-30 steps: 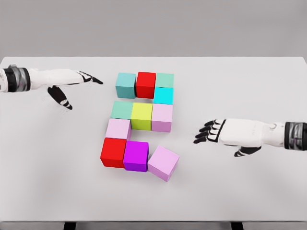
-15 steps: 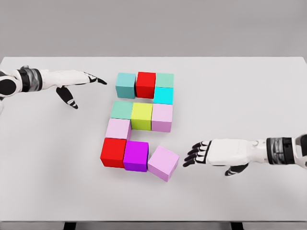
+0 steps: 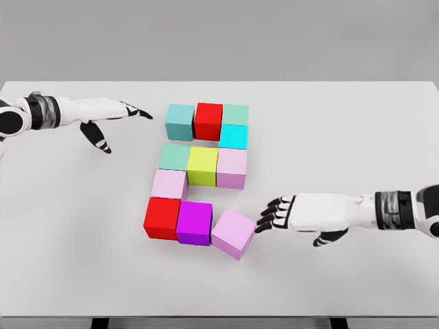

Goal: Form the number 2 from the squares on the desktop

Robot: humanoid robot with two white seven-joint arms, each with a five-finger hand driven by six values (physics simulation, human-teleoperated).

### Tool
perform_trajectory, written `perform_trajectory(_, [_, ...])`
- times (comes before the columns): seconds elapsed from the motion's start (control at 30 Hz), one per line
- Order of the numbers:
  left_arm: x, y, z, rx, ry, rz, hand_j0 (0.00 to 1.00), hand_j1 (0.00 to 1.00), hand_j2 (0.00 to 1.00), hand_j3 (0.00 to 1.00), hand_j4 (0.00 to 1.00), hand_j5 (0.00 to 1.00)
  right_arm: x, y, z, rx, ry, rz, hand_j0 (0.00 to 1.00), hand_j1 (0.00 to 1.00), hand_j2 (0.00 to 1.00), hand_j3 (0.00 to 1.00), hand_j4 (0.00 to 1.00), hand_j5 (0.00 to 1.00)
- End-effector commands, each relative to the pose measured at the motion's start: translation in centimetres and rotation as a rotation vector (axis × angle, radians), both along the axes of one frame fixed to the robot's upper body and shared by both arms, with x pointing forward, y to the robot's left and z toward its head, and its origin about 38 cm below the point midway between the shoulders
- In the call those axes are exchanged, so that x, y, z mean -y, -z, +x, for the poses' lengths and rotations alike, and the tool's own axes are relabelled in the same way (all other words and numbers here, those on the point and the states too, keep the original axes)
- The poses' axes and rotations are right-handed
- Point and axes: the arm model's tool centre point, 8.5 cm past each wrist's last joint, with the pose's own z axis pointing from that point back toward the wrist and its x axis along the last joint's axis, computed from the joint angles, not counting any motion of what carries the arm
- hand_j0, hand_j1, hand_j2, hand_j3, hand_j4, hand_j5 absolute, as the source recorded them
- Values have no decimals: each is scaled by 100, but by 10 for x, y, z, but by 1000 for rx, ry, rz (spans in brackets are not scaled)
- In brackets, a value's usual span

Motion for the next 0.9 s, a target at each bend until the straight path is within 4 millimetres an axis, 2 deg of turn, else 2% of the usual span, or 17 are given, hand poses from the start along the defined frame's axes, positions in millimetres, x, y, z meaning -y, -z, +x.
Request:
perform_trajectory(0.0, [0, -1, 0, 1, -4, -6, 100, 100, 100, 100, 100, 100, -1, 1, 1, -6, 4, 9, 100, 100, 100, 100, 100, 100])
perform_trajectory(0.87, [0, 0, 0, 0, -3, -5, 100, 100, 100, 100, 100, 100, -11, -11, 14, 32, 0, 39, 100, 100, 100, 100, 100, 100])
